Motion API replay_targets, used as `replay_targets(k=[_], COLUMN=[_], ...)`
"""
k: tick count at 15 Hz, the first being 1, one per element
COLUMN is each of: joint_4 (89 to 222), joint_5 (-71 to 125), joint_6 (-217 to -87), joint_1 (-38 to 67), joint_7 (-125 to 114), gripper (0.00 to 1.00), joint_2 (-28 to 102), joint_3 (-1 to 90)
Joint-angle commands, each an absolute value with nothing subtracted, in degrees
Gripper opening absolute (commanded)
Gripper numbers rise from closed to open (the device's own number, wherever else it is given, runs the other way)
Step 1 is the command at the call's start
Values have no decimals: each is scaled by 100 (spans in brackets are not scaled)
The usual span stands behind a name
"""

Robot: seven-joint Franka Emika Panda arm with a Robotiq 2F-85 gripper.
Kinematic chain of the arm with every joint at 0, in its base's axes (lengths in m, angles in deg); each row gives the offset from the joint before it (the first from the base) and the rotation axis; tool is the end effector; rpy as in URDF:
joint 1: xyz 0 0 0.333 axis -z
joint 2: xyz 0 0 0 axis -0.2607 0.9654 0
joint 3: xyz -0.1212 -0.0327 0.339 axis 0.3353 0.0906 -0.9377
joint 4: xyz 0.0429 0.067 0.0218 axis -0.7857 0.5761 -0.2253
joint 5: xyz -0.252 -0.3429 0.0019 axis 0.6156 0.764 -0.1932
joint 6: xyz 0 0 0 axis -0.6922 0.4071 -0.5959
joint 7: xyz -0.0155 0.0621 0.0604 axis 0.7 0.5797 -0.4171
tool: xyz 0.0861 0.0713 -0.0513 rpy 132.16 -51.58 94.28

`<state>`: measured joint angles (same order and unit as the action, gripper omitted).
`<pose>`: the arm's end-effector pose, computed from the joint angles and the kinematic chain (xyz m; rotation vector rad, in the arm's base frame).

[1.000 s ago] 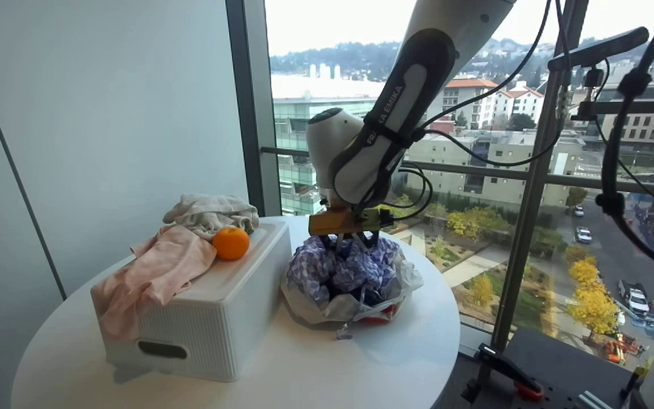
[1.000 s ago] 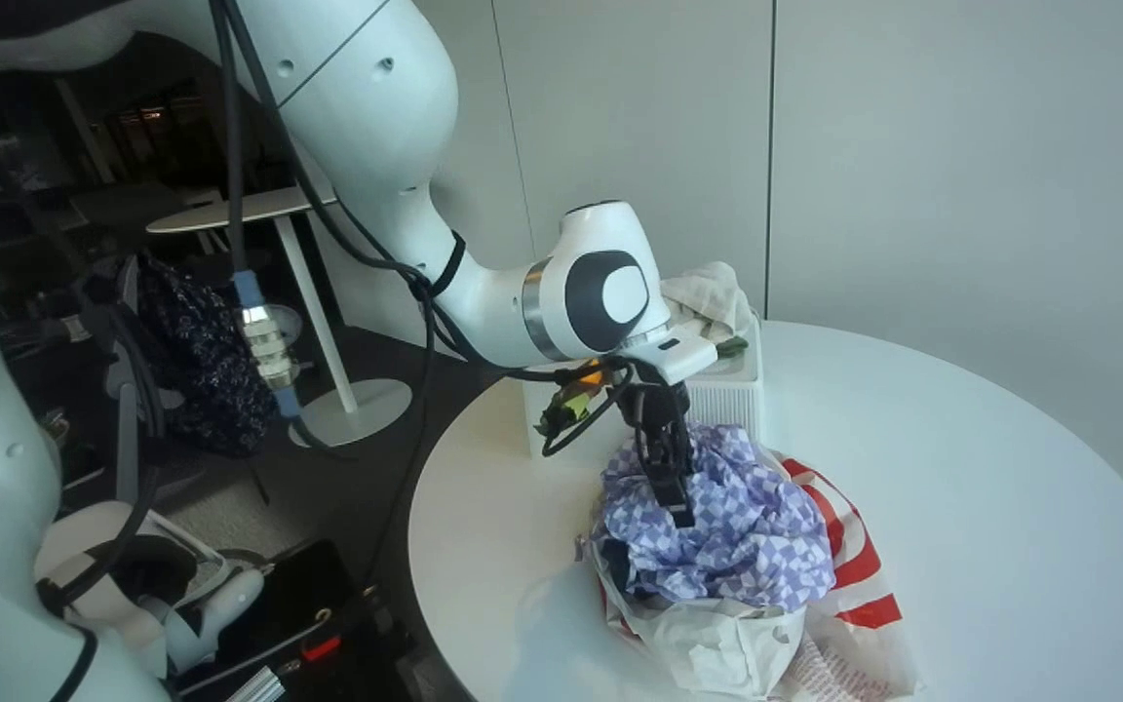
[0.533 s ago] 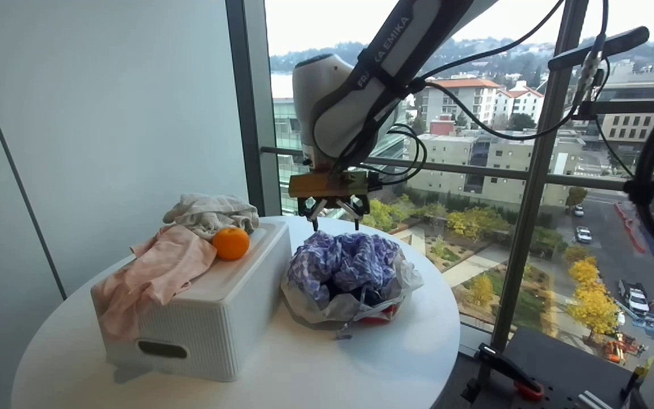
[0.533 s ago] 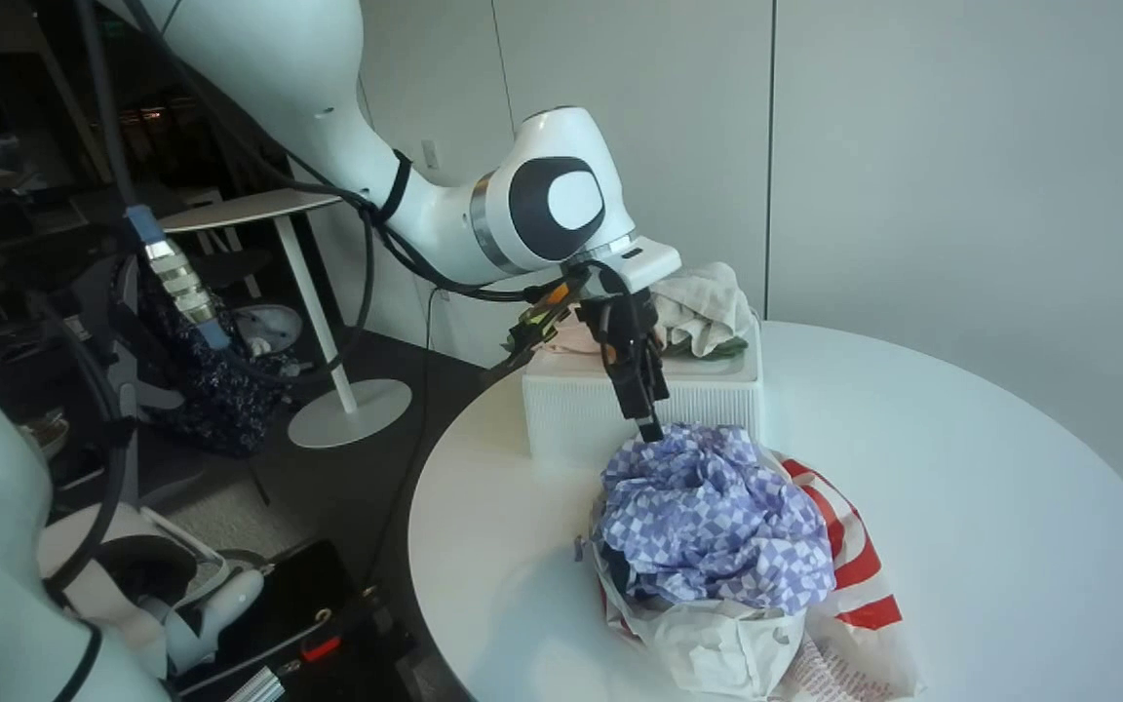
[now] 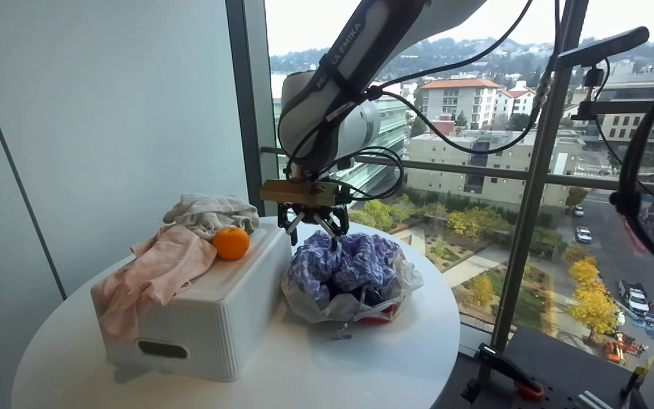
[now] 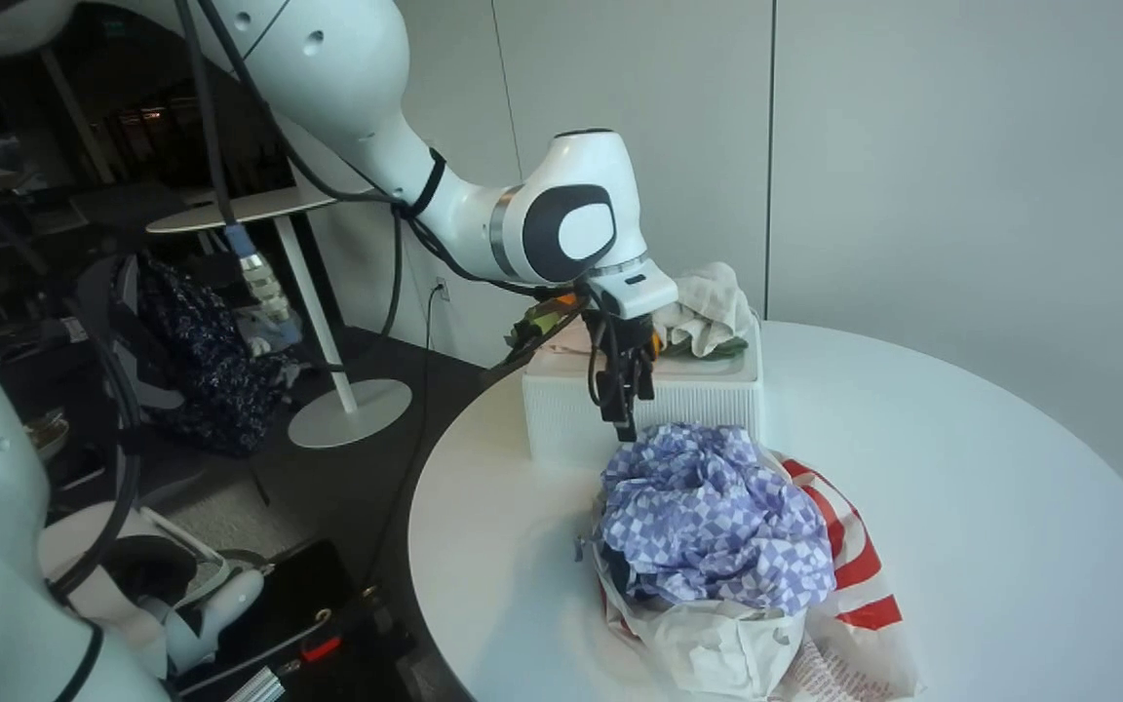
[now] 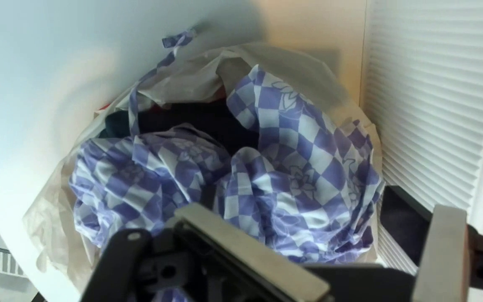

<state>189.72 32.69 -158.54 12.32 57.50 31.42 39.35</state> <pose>0.5847 0.0384 0.2990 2.7118 -1.4915 0.1543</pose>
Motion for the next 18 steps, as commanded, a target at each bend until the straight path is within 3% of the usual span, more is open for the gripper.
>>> replay_targets(k=[1,7,8,10,16,18], joint_4=[18516,18251,18232,18262,18441,18479], joint_5=[2965,3631,3710,3852,4105,4143], joint_6=[-15964,-16301,-16309,-16349,-16412,-16398], joint_1=[1137,739,699,621,527,528], joint_7=[5773,6200,6251,6373,6486,6507], gripper=[100,98,74,70,21,12], joint_2=[3701,4198,4240,4232,4046,3974], joint_3=[4050,4546,4626,4759,4892,4924])
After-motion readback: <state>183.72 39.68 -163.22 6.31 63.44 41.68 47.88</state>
